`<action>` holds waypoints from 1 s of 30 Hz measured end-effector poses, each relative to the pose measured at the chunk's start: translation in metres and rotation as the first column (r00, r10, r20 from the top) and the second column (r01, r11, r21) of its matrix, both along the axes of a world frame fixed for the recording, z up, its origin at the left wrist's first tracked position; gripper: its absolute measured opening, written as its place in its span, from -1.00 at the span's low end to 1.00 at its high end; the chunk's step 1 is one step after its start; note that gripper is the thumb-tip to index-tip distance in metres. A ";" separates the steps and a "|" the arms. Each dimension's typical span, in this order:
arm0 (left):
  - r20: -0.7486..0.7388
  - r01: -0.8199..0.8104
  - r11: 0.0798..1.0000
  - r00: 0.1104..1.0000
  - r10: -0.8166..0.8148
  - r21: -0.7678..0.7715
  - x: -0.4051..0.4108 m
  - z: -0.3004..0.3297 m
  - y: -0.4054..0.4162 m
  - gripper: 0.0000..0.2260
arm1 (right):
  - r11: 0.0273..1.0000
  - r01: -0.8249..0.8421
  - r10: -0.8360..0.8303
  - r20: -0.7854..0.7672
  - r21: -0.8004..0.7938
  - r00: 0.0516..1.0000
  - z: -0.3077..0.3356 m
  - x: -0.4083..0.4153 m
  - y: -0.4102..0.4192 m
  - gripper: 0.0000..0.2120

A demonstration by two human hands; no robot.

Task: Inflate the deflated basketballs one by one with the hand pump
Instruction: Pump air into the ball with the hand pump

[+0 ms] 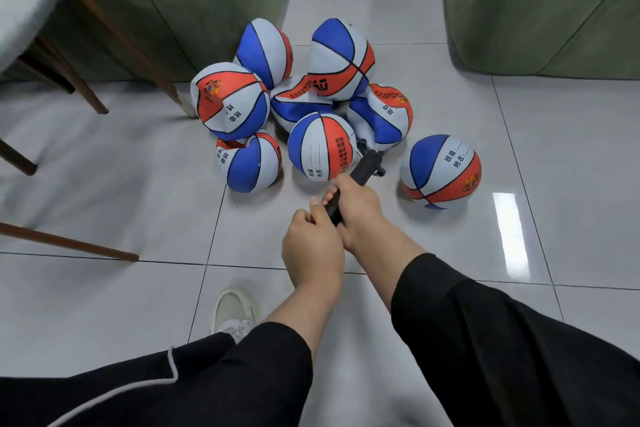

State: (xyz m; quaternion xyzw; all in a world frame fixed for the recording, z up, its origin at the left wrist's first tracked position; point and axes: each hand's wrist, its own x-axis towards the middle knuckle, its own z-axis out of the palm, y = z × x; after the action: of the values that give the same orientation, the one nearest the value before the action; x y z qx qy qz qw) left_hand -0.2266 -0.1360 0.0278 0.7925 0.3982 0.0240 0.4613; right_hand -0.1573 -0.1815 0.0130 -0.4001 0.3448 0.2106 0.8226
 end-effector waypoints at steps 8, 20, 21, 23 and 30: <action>-0.024 0.116 0.993 0.993 -0.116 -0.016 0.007 0.008 -0.007 -0.54 | 0.999 0.002 -0.001 0.040 -0.046 0.999 0.001 0.016 -0.016 -0.80; 0.054 0.194 0.979 0.979 -0.197 0.060 -0.007 0.017 -0.008 -0.57 | 0.984 0.163 -0.169 -0.086 -0.068 0.982 -0.006 0.044 -0.060 -0.94; 0.039 0.178 0.982 0.983 -0.180 0.060 -0.005 0.014 -0.007 -0.58 | 0.986 0.158 -0.162 -0.083 -0.049 0.983 -0.004 0.039 -0.054 -0.93; 0.021 0.144 0.988 0.989 -0.146 0.053 -0.002 0.008 -0.006 -0.59 | 0.990 0.138 -0.138 -0.060 0.001 0.989 -0.002 0.028 -0.039 -0.87; -0.048 0.110 0.993 0.993 -0.108 0.046 0.001 -0.001 -0.002 -0.57 | 1.000 0.019 -0.018 -0.061 0.008 0.998 -0.011 -0.004 -0.006 -0.79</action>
State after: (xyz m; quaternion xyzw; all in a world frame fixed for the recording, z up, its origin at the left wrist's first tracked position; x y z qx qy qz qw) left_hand -0.2254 -0.1376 0.0268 0.8243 0.3641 -0.0097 0.4334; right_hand -0.1616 -0.1880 0.0024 -0.3868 0.3723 0.2165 0.8154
